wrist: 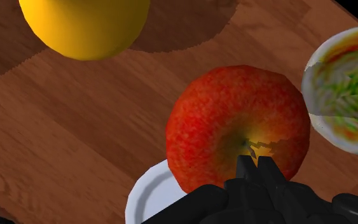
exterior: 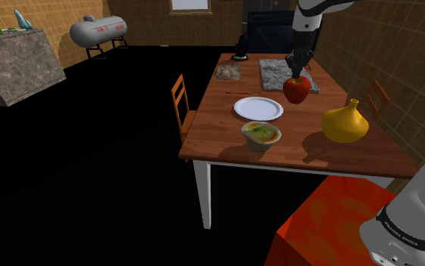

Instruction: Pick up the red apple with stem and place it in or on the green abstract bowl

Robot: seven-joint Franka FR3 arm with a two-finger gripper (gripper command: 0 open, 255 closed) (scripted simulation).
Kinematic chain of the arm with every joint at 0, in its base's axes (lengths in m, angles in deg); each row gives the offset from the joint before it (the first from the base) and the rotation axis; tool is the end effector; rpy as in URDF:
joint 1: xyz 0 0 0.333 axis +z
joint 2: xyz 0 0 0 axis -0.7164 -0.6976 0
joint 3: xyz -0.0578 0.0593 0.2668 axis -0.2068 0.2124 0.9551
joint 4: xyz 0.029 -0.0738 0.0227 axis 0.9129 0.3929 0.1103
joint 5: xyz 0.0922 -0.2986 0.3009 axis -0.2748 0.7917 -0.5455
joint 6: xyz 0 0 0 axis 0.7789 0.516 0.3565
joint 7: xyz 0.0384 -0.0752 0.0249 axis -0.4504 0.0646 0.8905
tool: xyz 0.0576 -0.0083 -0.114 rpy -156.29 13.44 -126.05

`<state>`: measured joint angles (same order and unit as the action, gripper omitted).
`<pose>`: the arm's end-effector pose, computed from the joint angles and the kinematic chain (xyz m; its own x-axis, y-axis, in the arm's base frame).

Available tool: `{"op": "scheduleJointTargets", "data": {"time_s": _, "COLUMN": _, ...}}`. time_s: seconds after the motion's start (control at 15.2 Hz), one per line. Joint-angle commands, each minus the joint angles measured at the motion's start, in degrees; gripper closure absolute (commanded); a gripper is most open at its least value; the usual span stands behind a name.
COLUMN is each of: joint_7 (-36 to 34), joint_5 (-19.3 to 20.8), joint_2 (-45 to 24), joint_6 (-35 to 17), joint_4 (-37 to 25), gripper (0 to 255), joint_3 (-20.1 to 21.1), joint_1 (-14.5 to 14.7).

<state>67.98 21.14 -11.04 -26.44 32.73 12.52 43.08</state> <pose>0.5571 -0.1282 0.5020 0.9758 -0.2178 -0.0177 -0.2169 -0.9752 0.0437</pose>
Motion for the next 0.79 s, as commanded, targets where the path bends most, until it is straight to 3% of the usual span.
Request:
{"op": "scheduleJointTargets", "data": {"time_s": 0.0, "joint_7": -1.11, "joint_5": -0.08, "joint_2": 0.18, "joint_6": 1.32, "joint_4": -1.07, "gripper": 255, "joint_3": 0.66, "joint_1": 0.53}}
{"op": "scheduleJointTargets", "data": {"time_s": 0.73, "joint_7": -14.74, "joint_5": -1.35, "joint_2": -1.76, "joint_6": 10.27, "joint_4": -11.34, "gripper": 255, "joint_3": 8.51, "joint_1": 6.87}}
